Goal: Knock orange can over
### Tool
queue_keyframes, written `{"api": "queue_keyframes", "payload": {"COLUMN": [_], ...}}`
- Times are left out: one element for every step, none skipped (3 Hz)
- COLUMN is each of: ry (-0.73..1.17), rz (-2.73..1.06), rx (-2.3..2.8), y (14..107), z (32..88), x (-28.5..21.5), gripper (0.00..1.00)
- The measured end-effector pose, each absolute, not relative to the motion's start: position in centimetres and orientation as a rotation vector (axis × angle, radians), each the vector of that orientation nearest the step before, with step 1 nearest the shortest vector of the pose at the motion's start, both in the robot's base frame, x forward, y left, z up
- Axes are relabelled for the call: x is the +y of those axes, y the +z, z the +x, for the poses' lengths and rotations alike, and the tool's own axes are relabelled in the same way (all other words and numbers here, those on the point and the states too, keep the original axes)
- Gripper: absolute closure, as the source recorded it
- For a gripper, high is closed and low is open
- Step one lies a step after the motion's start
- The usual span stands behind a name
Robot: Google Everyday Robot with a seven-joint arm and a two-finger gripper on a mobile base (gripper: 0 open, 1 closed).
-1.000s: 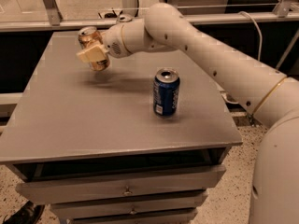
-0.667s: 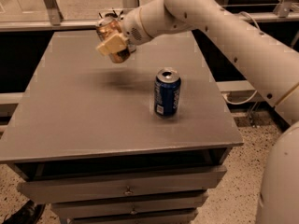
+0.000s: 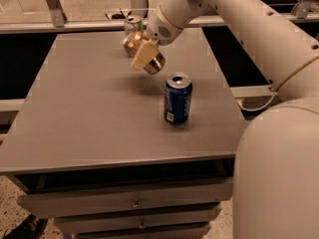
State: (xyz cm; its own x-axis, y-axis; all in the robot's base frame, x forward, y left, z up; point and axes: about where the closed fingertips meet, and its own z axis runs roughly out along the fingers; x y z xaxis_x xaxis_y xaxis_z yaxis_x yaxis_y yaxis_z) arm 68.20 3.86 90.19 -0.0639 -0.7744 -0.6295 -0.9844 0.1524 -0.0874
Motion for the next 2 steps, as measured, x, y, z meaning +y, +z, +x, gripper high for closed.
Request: {"api": "queue_keyframes", "payload": {"ry": [0.419, 0.338], "rz": [-1.888, -1.961], "rx": [1.953, 2.002], "y": [87.3, 85.7], "z": [66.8, 66.3], "x": [3.9, 3.9], "gripper": [1.0, 0.83]}}
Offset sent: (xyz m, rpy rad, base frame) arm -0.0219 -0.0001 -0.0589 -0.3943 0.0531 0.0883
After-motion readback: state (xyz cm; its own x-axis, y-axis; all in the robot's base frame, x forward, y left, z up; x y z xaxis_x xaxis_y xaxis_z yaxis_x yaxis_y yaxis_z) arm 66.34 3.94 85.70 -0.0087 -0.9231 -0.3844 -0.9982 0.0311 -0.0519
